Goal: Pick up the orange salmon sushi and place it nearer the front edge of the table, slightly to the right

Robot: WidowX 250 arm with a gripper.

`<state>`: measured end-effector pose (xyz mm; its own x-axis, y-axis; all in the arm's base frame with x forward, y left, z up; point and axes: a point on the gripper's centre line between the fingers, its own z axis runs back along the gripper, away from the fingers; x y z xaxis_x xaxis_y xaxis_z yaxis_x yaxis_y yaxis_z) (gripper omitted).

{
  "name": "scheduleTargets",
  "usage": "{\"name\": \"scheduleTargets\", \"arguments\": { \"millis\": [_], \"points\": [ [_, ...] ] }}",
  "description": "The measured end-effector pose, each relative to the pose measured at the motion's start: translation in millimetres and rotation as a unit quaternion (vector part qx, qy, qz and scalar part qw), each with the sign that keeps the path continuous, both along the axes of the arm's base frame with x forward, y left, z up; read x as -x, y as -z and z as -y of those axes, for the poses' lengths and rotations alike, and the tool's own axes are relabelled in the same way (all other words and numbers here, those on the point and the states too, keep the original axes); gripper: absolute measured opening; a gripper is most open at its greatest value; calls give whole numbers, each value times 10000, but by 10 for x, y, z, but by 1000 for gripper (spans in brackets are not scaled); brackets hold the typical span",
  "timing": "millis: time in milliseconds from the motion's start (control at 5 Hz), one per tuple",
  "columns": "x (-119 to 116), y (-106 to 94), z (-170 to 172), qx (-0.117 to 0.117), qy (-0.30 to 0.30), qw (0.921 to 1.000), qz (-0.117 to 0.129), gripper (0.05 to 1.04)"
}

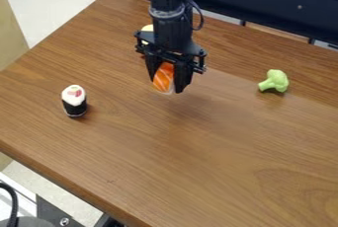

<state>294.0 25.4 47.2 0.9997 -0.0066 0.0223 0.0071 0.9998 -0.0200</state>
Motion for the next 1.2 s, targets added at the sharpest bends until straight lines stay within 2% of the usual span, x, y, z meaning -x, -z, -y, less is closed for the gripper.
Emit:
{"name": "scheduleTargets", "arguments": {
  "millis": [200, 600, 1000, 1200],
  "points": [
    [63, -162, 111, -50, -48, 9999, 129, 547],
    [277, -200, 416, -115, 214, 9997, 61, 547],
    [498, -42, 717, -275, 632, 9976, -101, 547],
    [568, 19, 830, -320, 767, 9965, -90, 547]
  ]
}}
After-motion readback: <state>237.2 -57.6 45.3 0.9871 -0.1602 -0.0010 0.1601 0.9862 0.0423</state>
